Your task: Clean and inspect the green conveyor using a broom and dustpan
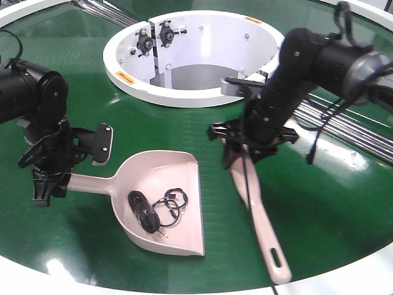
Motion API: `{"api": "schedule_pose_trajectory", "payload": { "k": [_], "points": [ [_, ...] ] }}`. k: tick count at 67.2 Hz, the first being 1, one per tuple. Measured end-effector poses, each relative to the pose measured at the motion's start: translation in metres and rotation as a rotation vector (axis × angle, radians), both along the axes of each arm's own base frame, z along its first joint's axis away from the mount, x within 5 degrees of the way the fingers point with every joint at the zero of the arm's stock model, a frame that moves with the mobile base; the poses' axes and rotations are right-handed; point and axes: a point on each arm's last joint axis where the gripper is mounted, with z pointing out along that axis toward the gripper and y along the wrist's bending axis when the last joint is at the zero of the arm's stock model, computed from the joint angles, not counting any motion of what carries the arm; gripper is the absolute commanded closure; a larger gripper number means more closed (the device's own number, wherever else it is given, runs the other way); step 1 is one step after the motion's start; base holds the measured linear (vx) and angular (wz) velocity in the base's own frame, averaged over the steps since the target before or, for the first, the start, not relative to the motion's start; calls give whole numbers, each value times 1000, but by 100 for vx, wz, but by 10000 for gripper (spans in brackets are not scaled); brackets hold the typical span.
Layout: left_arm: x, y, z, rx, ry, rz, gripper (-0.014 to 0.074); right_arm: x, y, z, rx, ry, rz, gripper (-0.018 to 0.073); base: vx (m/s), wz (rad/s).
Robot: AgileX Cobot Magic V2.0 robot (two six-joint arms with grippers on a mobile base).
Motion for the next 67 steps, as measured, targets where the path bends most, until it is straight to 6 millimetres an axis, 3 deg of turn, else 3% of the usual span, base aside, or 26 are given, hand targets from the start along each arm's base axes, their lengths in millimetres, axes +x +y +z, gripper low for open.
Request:
{"api": "schedule_pose_trajectory", "payload": {
  "k": [14,29,49,67],
  "points": [
    [0,0,0,0,0,0,603,4,-38,-17,-39,39,-35,560,0,0],
    [0,0,0,0,0,0,603,16,-59,-40,-56,81,-47,560,0,0],
    [0,0,0,0,0,0,603,26,-64,-83,-66,171,-15,560,0,0],
    [0,0,0,0,0,0,603,27,-61,-89,-31,196,-12,551,0,0]
  ]
}}
